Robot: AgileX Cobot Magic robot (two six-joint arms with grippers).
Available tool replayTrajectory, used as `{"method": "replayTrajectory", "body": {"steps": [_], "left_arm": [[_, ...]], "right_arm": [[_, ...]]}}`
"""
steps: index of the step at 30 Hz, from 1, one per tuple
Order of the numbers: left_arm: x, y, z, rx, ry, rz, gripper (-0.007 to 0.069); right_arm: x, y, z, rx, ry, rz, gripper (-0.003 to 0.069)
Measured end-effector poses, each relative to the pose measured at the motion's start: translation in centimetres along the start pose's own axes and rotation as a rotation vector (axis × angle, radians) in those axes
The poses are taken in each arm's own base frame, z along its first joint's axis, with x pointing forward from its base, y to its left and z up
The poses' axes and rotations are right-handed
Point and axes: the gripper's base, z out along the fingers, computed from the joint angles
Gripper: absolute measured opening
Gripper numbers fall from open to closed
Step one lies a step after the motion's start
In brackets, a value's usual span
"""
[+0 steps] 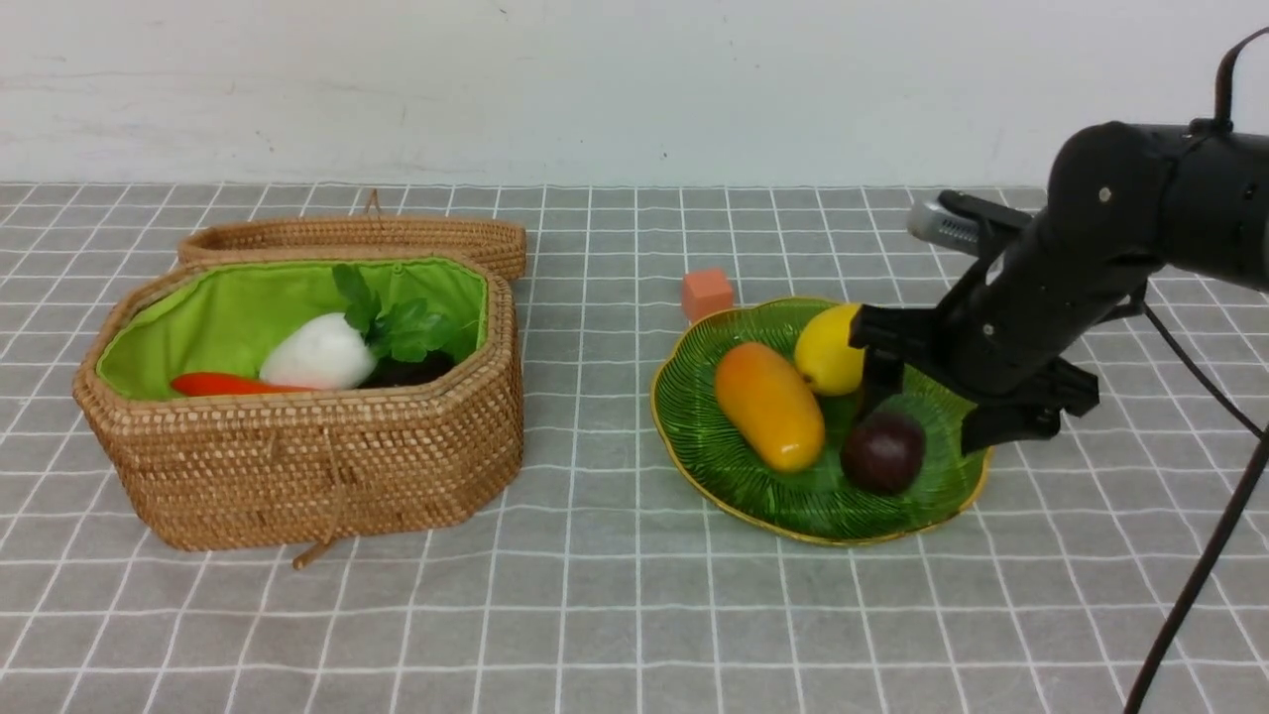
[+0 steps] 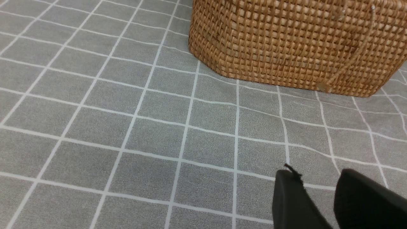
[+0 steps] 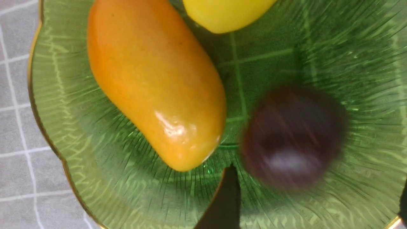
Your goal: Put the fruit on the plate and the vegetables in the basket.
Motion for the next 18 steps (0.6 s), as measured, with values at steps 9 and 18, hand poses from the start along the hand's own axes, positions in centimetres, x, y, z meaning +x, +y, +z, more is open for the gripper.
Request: {"method": "replayTrajectory", "body": {"steps": [9,18], "left_arm": [[0.0,0.0,0.0,0.0,0.0,0.001,0.0207],[0.0,0.0,0.0,0.0,0.0,0.001,0.0207]], "right_arm": [[1.2,-0.5,-6.6,0.094,-0.003,-0.088,0.0455],[6.2,-2.4,-16.4,0.094,-0.171,-0.106,0.0003]]}}
